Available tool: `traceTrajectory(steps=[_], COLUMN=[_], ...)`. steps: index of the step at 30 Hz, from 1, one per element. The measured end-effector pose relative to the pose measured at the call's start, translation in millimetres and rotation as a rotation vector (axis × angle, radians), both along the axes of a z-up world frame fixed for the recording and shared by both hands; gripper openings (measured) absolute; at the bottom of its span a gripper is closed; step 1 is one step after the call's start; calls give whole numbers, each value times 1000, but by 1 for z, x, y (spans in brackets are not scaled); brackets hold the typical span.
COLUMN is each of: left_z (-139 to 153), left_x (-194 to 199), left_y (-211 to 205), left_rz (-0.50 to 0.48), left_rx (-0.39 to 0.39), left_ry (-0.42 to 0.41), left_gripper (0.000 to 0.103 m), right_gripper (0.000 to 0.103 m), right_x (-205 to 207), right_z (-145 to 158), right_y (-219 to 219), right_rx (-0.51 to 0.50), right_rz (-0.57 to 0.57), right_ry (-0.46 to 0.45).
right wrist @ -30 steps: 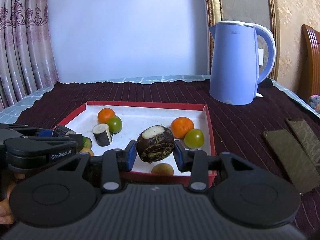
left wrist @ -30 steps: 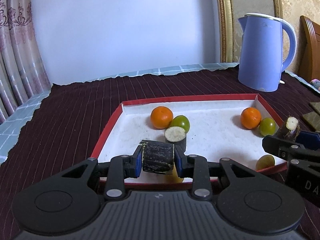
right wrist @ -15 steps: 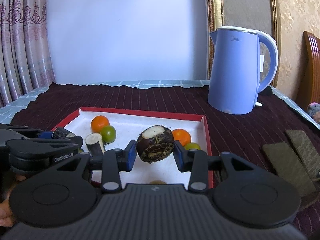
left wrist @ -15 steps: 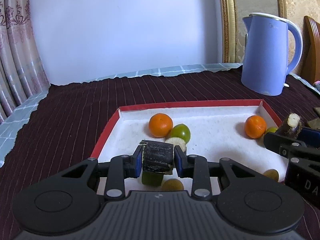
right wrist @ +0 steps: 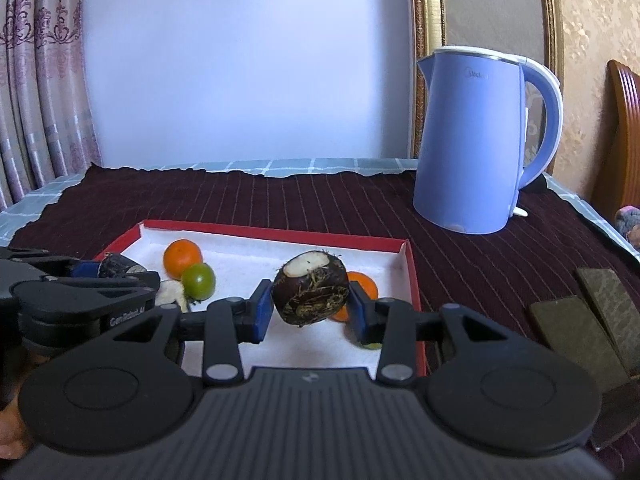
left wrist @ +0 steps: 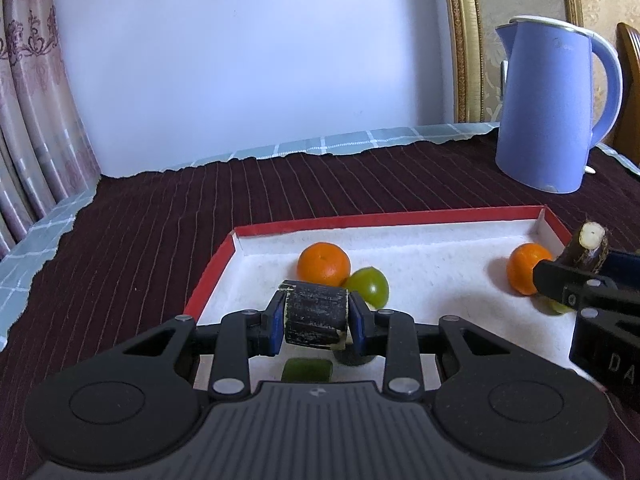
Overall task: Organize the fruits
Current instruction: 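Carry the dark cylindrical piece and root piece over the tray with both tools, then open the left tool to drop the cylindrical piece while the right tool releases the root piece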
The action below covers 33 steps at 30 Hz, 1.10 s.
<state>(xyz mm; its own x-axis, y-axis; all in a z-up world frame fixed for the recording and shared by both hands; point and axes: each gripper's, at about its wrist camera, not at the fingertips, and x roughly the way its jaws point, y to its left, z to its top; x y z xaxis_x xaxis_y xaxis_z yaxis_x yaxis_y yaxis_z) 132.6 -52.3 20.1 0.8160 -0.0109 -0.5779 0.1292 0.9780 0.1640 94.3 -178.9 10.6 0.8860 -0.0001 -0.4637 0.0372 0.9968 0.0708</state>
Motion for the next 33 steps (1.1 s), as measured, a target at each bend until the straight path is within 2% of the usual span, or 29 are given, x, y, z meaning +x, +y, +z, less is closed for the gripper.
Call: traceTrajectory(steps=[23, 33], left_z=[-7, -8], left_x=[31, 33], left_y=[-14, -14], left_rz=[12, 22], left_rx=[23, 24], left_ry=[15, 21], left_gripper=[32, 32], right_gripper=[37, 40], right_x=[48, 52], right_z=[-15, -16], right_y=[-15, -13], right_rx=[10, -8], right_rz=[-74, -77], right_ry=[58, 53])
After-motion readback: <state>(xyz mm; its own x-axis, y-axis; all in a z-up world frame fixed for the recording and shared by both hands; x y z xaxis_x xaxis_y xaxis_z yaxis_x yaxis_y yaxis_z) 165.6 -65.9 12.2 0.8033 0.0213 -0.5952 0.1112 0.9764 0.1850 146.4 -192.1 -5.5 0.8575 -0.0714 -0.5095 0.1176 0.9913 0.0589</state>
